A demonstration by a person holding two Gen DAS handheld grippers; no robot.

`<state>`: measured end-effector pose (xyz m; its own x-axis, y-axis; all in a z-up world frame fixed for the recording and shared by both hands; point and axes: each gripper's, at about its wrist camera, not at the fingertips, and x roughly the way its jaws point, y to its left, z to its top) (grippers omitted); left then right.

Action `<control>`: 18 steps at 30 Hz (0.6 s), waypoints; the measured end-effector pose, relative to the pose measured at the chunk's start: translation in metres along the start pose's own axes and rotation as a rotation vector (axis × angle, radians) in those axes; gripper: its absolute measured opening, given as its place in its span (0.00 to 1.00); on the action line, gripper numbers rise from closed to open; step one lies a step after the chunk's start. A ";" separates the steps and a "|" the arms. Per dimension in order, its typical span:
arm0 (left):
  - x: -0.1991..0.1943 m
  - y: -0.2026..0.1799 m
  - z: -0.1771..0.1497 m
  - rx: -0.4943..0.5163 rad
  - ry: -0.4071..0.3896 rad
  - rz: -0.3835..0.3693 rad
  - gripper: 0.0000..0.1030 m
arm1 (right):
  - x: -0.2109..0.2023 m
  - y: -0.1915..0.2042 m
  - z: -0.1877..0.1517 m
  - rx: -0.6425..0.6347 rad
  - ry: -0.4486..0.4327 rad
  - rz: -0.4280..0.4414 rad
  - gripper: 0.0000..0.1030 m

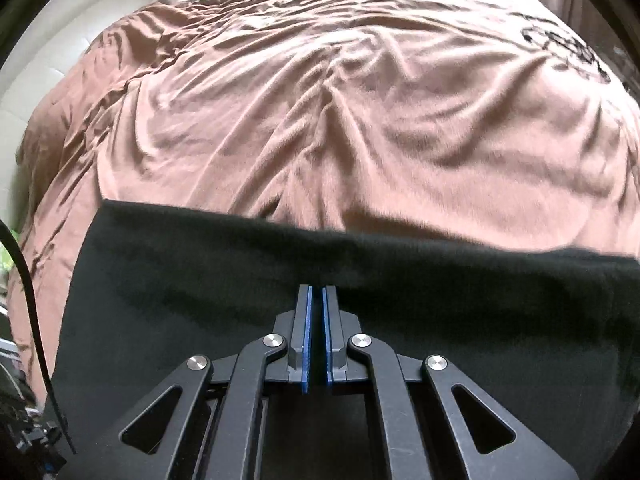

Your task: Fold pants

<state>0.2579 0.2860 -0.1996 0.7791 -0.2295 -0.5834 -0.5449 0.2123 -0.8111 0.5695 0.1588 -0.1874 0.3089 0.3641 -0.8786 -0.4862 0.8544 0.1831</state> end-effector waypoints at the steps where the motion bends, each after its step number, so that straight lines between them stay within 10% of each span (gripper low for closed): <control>1: 0.002 0.001 0.001 -0.003 0.002 0.004 0.15 | 0.001 0.000 0.001 0.000 -0.003 -0.004 0.01; 18: -0.012 -0.062 -0.006 0.146 -0.023 -0.059 0.12 | -0.044 -0.007 -0.071 -0.015 0.001 0.119 0.01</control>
<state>0.2800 0.2698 -0.1427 0.8163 -0.2238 -0.5326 -0.4487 0.3351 -0.8285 0.5012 0.1103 -0.1814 0.2470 0.4625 -0.8515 -0.5314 0.7995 0.2801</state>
